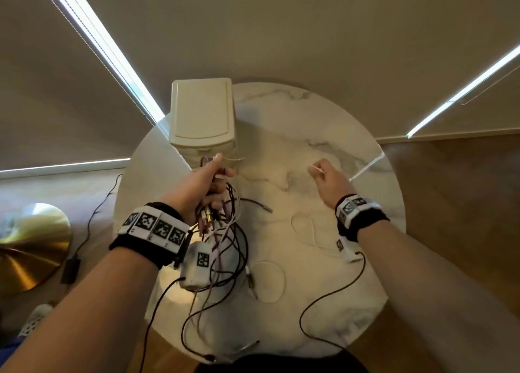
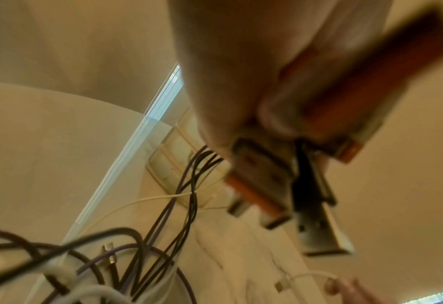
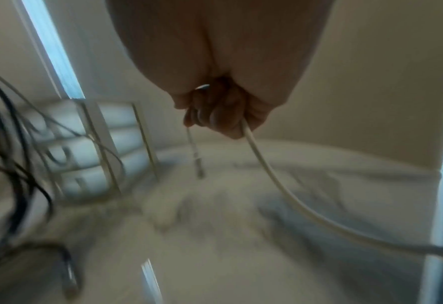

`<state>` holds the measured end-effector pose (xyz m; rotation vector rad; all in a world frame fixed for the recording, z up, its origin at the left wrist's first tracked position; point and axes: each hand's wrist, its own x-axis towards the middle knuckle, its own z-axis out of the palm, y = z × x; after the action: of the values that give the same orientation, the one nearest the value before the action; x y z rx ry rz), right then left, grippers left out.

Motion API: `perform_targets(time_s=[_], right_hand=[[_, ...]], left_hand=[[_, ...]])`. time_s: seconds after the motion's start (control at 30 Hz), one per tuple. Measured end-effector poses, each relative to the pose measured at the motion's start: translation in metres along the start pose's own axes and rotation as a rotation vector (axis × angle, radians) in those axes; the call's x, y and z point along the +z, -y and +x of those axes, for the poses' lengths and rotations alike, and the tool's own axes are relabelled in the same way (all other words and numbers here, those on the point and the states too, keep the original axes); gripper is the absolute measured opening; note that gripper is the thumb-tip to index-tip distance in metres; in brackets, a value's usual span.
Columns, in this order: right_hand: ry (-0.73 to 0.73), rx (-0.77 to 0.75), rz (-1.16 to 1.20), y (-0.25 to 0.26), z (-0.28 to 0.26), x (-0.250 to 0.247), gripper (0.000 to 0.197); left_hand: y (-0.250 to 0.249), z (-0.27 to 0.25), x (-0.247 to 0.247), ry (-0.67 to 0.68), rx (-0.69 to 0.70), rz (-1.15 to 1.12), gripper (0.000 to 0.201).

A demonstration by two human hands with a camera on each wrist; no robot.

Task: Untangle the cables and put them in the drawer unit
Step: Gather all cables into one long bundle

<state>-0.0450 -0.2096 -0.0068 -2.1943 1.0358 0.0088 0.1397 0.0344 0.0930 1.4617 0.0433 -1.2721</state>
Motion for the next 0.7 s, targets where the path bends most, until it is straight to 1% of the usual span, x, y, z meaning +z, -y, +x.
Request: perform_targets(time_s=[0.07, 0.13, 0.17, 0.23, 0.3, 0.37, 0.4, 0.47, 0.53, 0.6, 0.7], right_hand=[[-0.008, -0.136, 0.052, 0.029, -0.007, -0.027, 0.019], [0.076, -0.276, 0.137, 0.064, -0.023, -0.053, 0.019], [0.141, -0.324, 0.192, 0.081, -0.031, -0.065, 0.021], [0.277, -0.380, 0.285, 0.108, -0.046, -0.082, 0.023], [0.387, -0.403, 0.347, 0.123, -0.054, -0.086, 0.025], [0.435, -0.415, 0.327, 0.132, -0.056, -0.084, 0.024], [0.422, -0.434, 0.290, 0.135, -0.055, -0.080, 0.023], [0.346, -0.458, 0.237, 0.139, -0.053, -0.074, 0.019], [0.263, -0.451, 0.237, 0.137, -0.049, -0.068, 0.017], [0.190, -0.447, 0.243, 0.134, -0.046, -0.064, 0.018], [0.174, -0.448, 0.260, 0.131, -0.044, -0.063, 0.021]], left_hand=[[-0.004, 0.002, 0.003, 0.084, 0.013, -0.092, 0.036], [-0.009, 0.002, 0.010, 0.119, 0.047, -0.124, 0.032], [-0.012, 0.001, 0.014, 0.120, 0.063, -0.133, 0.031], [-0.015, 0.000, 0.022, 0.144, 0.086, -0.149, 0.031], [-0.016, -0.003, 0.033, 0.220, 0.084, -0.156, 0.032], [-0.016, -0.008, 0.045, 0.278, 0.063, -0.110, 0.034], [-0.015, -0.010, 0.050, 0.294, 0.059, -0.062, 0.037], [-0.013, -0.012, 0.056, 0.306, 0.066, 0.020, 0.041], [-0.010, -0.012, 0.056, 0.322, 0.054, 0.003, 0.042], [-0.010, -0.012, 0.055, 0.344, 0.024, -0.034, 0.048], [-0.008, -0.015, 0.056, 0.353, 0.027, 0.047, 0.059]])
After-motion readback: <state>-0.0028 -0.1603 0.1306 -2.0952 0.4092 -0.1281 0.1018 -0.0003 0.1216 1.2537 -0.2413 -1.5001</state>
